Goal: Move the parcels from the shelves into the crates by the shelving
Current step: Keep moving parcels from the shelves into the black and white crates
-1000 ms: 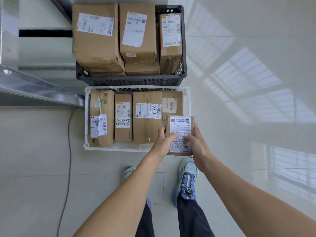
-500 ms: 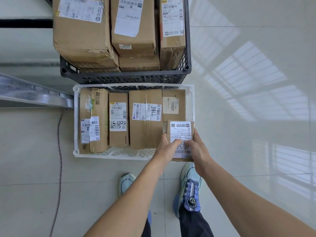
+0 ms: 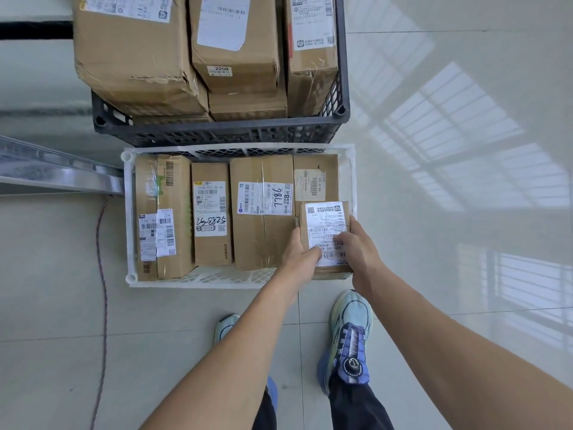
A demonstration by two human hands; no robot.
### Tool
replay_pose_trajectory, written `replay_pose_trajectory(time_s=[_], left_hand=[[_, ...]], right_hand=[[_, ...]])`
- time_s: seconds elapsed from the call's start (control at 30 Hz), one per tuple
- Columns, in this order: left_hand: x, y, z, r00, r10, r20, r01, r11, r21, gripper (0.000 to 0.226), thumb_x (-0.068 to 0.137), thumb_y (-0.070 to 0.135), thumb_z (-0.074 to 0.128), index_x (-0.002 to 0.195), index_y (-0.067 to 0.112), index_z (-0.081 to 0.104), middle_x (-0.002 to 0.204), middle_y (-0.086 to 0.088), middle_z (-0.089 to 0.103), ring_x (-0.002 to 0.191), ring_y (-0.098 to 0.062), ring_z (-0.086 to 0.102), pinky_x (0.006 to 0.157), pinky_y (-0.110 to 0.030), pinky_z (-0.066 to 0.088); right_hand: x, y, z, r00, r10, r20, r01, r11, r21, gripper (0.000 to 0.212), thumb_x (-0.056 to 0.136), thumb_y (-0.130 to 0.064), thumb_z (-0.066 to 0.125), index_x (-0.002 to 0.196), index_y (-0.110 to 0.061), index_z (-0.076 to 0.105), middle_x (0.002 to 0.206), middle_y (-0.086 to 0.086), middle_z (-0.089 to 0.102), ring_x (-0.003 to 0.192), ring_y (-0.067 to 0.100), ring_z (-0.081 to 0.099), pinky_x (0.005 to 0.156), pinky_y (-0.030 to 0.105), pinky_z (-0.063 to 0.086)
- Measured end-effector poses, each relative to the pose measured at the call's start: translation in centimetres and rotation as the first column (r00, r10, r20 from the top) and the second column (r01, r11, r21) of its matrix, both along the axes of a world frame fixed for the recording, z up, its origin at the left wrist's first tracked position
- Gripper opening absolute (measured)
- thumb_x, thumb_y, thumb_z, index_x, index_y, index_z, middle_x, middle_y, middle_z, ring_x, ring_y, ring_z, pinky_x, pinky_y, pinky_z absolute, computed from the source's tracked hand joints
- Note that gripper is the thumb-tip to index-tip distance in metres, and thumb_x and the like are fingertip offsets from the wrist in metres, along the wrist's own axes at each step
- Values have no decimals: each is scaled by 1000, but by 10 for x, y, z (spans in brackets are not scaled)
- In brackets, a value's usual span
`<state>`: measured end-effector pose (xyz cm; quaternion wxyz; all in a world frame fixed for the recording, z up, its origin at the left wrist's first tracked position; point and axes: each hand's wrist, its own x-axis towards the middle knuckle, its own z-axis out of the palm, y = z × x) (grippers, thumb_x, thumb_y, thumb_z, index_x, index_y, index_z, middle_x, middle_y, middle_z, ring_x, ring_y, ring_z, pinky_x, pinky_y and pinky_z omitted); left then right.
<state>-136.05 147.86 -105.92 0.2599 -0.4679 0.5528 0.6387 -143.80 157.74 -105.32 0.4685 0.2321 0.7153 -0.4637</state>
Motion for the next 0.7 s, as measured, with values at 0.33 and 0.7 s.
replay_pose_trajectory(time_s=[0.33, 0.7], left_hand=[[8, 0, -15, 999, 4, -48, -4, 1000, 14, 60, 93, -3, 49, 136, 38, 42, 124, 10, 68, 113, -14, 63, 90, -27, 49], [22, 7, -25, 996, -72, -48, 71, 997, -27, 83, 93, -7, 50, 157, 38, 22, 135, 7, 61, 123, -15, 57, 99, -29, 46]], right_hand=[[8, 3, -11, 998, 25, -65, -25, 1000, -4, 59, 94, 1, 34, 136, -36, 54, 112, -7, 76, 92, 10, 72, 62, 16, 53], [21, 11, -18, 992, 89, -90, -87, 996, 31, 71, 90, 2, 32, 139, -47, 47, 113, -14, 73, 101, 9, 68, 73, 23, 50]])
